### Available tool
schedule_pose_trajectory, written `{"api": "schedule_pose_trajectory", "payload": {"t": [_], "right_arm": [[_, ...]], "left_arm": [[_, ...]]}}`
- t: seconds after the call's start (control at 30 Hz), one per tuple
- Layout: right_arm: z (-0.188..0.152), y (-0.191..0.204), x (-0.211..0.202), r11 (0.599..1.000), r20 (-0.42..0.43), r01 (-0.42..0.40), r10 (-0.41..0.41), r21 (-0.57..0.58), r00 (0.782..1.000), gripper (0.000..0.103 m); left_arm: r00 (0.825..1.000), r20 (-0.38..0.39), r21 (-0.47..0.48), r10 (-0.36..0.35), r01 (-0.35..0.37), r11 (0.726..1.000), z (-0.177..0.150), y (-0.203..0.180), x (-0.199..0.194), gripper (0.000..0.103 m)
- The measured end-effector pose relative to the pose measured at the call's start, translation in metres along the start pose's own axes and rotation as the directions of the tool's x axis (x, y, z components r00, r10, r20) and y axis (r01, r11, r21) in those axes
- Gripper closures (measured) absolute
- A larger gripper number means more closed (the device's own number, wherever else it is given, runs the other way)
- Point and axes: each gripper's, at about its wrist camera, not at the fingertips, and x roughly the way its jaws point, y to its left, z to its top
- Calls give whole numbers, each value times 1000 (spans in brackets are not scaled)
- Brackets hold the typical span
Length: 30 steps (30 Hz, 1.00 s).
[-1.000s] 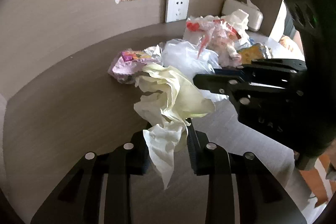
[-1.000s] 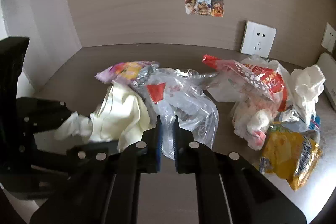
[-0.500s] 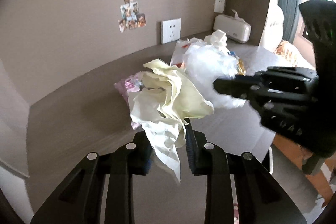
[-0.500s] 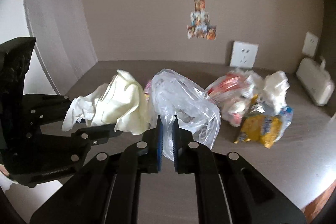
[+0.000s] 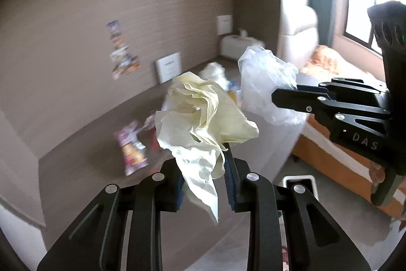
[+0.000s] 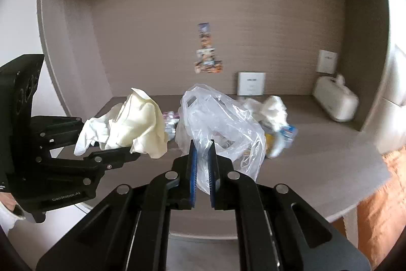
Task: Collect trash
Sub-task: 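Carry the tissue and plastic bag to the white bin with both tools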
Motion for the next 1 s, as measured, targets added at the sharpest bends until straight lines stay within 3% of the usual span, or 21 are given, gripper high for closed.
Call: {"api": "schedule_pose_trajectory", "payload": {"t": [0.23, 0.43, 0.67, 1.0], "right_arm": [[-29, -53, -58, 986, 10, 130, -132, 105, 991, 94], [-66, -102, -98, 945, -25, 245, -245, 217, 969, 94], [-129, -157, -129, 876, -114, 352, -333, 329, 936, 94], [-221, -231, -119, 798, -248, 414, -335, 437, 909, 94]], "left_arm": [[992, 7, 111, -124, 123, 986, 25, -72, 11, 77], [971, -33, 198, -237, 238, 951, 32, -144, 37, 77], [932, -131, 269, -338, 361, 893, 22, -236, 82, 77], [865, -300, 313, -403, 488, 815, -20, -336, 174, 77]]}}
